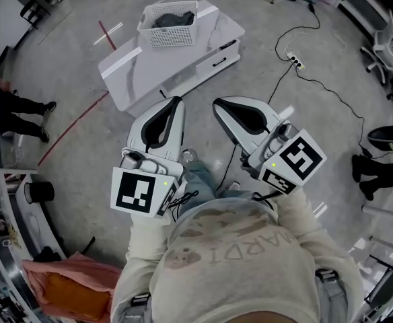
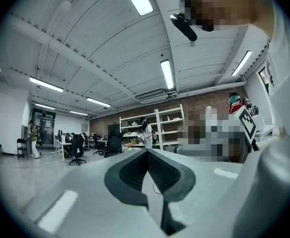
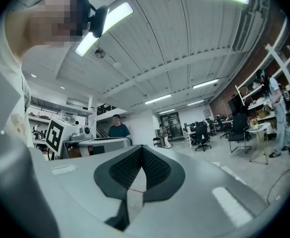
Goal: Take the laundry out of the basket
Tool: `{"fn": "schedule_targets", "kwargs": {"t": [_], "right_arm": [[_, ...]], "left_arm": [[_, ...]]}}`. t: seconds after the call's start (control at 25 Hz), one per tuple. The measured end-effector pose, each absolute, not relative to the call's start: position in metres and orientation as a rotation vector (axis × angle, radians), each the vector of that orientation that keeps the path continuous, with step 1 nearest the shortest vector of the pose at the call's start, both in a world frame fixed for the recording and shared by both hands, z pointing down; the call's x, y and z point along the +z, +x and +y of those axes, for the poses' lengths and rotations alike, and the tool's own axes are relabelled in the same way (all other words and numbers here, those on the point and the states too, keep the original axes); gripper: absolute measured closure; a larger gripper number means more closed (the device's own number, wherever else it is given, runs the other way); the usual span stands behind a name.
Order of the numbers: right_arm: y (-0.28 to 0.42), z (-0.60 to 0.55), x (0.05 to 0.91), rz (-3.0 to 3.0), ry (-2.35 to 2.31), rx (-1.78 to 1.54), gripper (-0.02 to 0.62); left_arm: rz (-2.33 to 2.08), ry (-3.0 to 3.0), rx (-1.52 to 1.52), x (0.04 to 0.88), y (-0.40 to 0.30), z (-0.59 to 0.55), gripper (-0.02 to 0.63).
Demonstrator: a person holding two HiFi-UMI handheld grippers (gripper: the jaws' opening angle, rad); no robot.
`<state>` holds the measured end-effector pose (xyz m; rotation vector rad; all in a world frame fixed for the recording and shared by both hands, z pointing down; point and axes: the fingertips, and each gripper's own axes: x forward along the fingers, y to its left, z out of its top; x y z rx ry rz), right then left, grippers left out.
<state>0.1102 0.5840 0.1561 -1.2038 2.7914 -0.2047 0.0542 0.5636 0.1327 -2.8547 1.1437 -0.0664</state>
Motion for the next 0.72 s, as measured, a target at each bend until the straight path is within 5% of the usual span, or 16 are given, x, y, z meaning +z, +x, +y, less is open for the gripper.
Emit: {"fn": "schedule_targets", "kwargs": {"t": [0.72], "right_arm": [[0.034,0.388,0.148,2.701,-1.372,-0.186,0.568]], "left_arm": [[0.985,-2.899,-0.048,0.129,-0.019,0.365,0.604]]}}
